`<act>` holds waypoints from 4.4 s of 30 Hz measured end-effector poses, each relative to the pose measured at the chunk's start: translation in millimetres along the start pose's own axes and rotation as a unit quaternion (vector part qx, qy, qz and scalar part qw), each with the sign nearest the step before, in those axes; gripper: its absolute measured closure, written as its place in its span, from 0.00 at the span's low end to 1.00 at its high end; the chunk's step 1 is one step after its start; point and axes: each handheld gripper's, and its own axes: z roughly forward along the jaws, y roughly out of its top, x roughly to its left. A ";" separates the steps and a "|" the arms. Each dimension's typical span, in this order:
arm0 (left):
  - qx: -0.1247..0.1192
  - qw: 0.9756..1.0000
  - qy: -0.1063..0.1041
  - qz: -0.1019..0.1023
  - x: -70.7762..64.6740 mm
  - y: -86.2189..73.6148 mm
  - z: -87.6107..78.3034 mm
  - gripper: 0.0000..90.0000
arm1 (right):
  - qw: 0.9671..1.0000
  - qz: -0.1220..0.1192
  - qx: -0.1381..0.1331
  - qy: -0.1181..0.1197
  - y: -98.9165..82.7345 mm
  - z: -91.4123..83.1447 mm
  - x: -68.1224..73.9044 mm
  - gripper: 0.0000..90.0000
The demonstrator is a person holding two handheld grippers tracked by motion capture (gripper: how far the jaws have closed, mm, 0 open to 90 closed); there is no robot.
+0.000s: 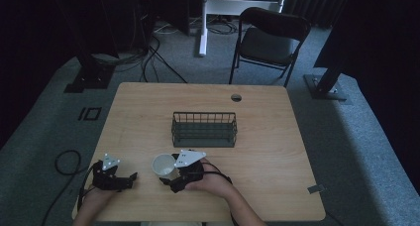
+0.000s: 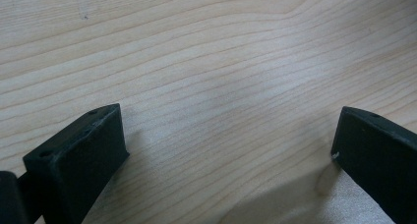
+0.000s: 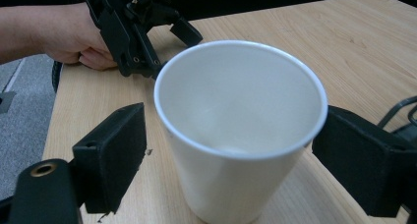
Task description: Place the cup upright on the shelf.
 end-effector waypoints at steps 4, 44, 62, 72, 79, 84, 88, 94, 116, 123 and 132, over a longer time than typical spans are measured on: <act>0.000 1.000 0.000 0.000 0.0 0.0 0.0 0.00 | 1.000 -0.002 -0.003 -0.002 2.4 3.2 0.7 0.14; 0.000 1.000 0.000 0.000 0.0 0.1 0.0 0.00 | 0.999 -0.003 -0.035 -0.023 57.2 0.2 -9.2 0.22; 0.001 1.000 0.000 0.000 0.0 0.1 -0.1 0.00 | 0.991 0.048 -0.090 -0.088 104.0 -23.0 -44.7 0.22; 0.001 1.000 0.000 0.000 0.0 0.1 -0.1 0.00 | 0.977 0.047 -0.093 -0.186 110.2 -55.9 -79.5 0.22; 0.000 1.000 0.000 0.000 0.0 0.1 0.0 0.00 | 0.963 0.074 -0.081 -0.247 103.3 -72.8 -100.3 0.22; 0.000 1.000 0.000 -0.001 -0.1 0.1 0.1 0.00 | 0.952 0.090 -0.063 -0.285 91.3 -77.2 -110.4 0.22; 0.000 1.000 0.000 -0.001 -0.1 0.1 0.0 0.00 | 0.947 0.103 -0.054 -0.300 81.4 -76.7 -115.7 0.22; 0.000 1.000 0.000 0.000 -0.1 0.1 0.0 0.00 | 0.939 0.127 -0.043 -0.315 67.1 -72.9 -122.1 0.22; 0.000 1.000 0.000 -0.001 -0.1 0.1 0.0 0.00 | 0.924 0.161 -0.021 -0.346 22.1 -59.9 -128.3 0.22; 0.000 1.000 0.000 -0.001 -0.2 0.1 0.0 0.00 | 0.926 0.166 -0.026 -0.339 22.6 -60.7 -125.8 0.17; 0.000 1.000 0.000 -0.001 -0.1 0.1 0.0 0.00 | 0.933 0.154 -0.035 -0.324 25.8 -69.2 -122.9 0.14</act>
